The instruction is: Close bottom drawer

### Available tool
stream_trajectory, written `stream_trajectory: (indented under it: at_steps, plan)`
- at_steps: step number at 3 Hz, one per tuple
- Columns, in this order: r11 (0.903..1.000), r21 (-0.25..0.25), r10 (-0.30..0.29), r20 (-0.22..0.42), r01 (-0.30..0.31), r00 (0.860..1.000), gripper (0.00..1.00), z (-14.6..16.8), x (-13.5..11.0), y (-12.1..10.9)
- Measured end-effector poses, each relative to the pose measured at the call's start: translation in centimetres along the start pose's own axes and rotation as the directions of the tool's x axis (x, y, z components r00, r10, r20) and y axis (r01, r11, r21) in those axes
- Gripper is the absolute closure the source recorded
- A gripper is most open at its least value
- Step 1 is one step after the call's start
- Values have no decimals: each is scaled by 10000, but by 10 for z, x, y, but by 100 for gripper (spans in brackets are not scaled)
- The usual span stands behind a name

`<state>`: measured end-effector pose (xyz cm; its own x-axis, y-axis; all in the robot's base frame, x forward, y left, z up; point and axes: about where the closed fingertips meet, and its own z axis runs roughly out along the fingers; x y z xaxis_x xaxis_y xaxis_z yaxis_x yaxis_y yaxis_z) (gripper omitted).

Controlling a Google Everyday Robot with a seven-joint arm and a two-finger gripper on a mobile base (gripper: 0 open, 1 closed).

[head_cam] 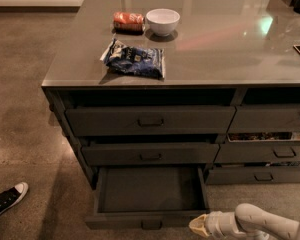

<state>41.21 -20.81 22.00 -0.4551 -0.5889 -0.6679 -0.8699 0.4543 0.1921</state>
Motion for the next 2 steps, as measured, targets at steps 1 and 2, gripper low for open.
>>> stream_trajectory:
  at_steps: [1,2]
  plan:
    - [9998,180,-50,-374,57,9993,100,26,-2,-15]
    - [9996,242,-99,-624,114,9980,100,45,-1,-27]
